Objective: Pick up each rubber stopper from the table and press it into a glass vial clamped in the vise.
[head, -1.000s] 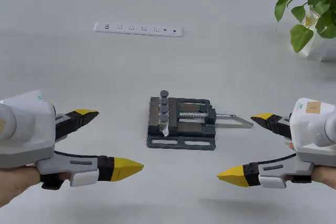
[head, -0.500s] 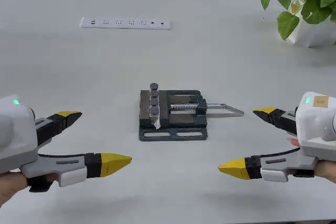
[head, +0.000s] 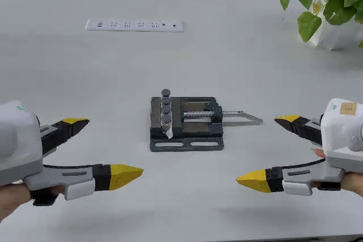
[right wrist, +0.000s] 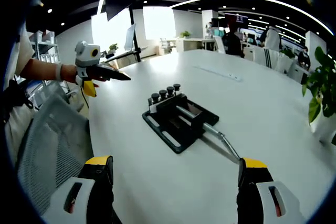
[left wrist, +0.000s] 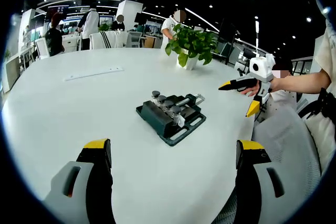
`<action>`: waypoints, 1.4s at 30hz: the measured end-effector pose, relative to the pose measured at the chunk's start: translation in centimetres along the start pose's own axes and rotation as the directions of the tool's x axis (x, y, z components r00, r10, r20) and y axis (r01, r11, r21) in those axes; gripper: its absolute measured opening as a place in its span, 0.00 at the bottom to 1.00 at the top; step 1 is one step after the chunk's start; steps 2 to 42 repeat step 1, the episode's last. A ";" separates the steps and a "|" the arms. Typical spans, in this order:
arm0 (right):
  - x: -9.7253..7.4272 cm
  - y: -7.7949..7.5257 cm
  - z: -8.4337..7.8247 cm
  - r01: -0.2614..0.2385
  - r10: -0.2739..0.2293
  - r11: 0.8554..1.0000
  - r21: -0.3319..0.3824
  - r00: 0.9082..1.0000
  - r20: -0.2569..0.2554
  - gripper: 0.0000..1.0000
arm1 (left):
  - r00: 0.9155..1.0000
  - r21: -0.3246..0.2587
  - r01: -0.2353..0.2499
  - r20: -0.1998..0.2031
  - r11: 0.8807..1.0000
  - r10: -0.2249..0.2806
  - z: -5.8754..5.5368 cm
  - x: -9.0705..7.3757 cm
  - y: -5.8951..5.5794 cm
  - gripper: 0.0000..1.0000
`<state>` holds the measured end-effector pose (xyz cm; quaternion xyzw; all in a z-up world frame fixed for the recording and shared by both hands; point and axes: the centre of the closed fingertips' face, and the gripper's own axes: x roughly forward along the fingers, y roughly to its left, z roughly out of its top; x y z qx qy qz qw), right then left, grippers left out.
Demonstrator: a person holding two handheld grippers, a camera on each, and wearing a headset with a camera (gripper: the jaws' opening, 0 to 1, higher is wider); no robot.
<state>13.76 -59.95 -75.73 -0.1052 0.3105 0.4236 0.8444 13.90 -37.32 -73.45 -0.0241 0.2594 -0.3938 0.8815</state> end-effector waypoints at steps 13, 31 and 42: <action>0.0 0.0 0.0 0.001 -0.001 1.000 -0.001 1.000 0.000 0.98 | 1.000 0.001 0.000 0.000 1.000 0.000 0.0 0.0 0.0 0.99; 0.0 0.0 0.0 0.001 -0.001 1.000 -0.001 1.000 0.000 0.98 | 1.000 0.001 0.000 0.000 1.000 0.000 0.0 0.0 0.0 0.99; 0.0 0.0 0.0 0.001 -0.001 1.000 -0.001 1.000 0.000 0.98 | 1.000 0.001 0.000 0.000 1.000 0.000 0.0 0.0 0.0 0.99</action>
